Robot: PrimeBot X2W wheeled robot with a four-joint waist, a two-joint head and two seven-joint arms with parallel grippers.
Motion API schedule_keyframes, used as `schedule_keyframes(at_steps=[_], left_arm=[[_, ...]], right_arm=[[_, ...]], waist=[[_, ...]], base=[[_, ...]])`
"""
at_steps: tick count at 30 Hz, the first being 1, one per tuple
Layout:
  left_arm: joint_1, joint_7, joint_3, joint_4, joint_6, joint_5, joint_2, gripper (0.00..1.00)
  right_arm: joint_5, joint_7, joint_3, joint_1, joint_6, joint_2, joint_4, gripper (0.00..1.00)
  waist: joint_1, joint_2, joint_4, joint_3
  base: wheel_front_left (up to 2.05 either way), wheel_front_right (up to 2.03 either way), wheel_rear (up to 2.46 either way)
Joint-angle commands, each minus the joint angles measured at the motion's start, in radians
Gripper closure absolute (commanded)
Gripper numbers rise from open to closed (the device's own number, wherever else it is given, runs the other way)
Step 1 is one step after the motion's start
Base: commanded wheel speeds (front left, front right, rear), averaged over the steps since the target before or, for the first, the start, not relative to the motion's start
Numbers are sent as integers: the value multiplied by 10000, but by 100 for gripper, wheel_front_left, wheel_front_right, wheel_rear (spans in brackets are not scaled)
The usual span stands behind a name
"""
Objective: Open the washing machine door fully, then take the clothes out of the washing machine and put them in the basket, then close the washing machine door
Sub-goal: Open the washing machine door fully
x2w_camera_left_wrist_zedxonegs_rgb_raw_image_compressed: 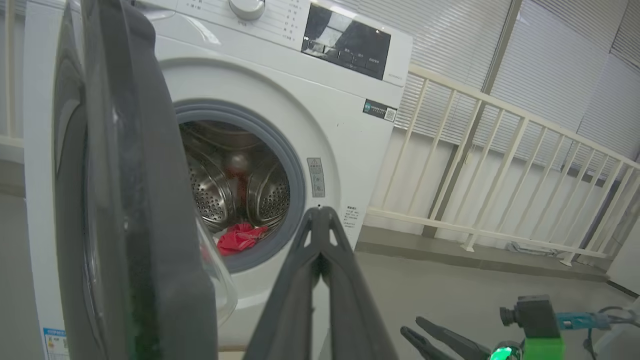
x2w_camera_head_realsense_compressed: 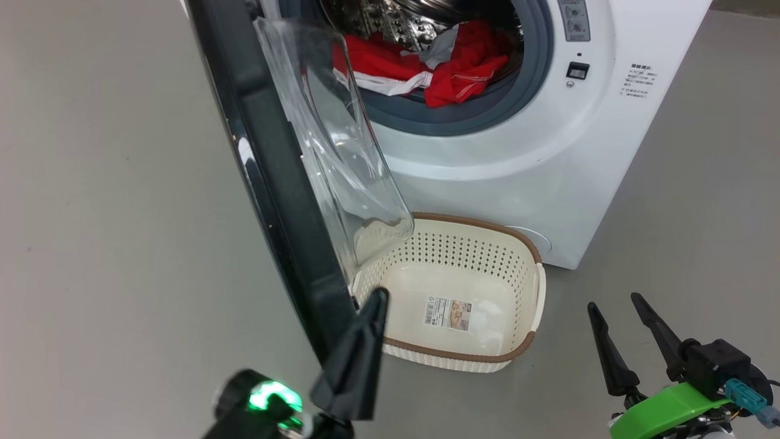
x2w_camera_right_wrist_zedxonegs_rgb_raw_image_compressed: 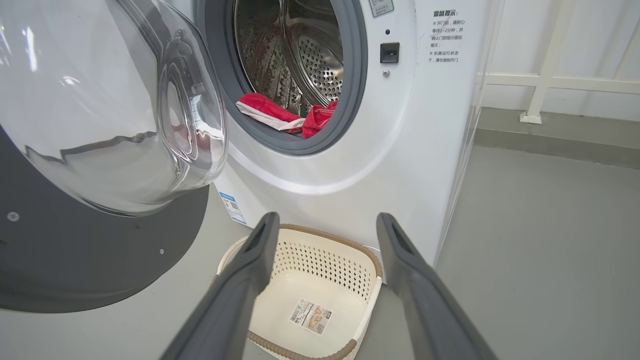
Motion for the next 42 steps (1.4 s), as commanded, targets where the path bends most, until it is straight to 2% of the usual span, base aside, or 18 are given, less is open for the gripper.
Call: schedule_keyframes(at_steps=[1,10,16,30,42], left_arm=[[-126,-48,86,133,-51,-192,47,100],[-423,-48,47,2180,-201,-1074,47,100],[-618,-48,315,2846,-228,-1335,47,100],[-347,-48,1284,3072,-96,-1314,47,100],[182,-48,3128,3011,-71,-876,47,100]], right_arm=[[-46,-89,282,-172,63,-85,-270,0],[-18,-89,277,-273,63,-120,-298,0],[7,-89,267,-287,63,-126,-315,0],[40,-89,275,-298,63,-89,-357,0],[54,-90,298,-241,63,-109,-396,0]], waist=[[0,0,-20,30],[0,0,-60,201],[0,0,-56,236],[0,0,101,170],[0,0,234,121]], base=[[0,0,0],[0,0,0],[0,0,0],[0,0,0],[0,0,0]])
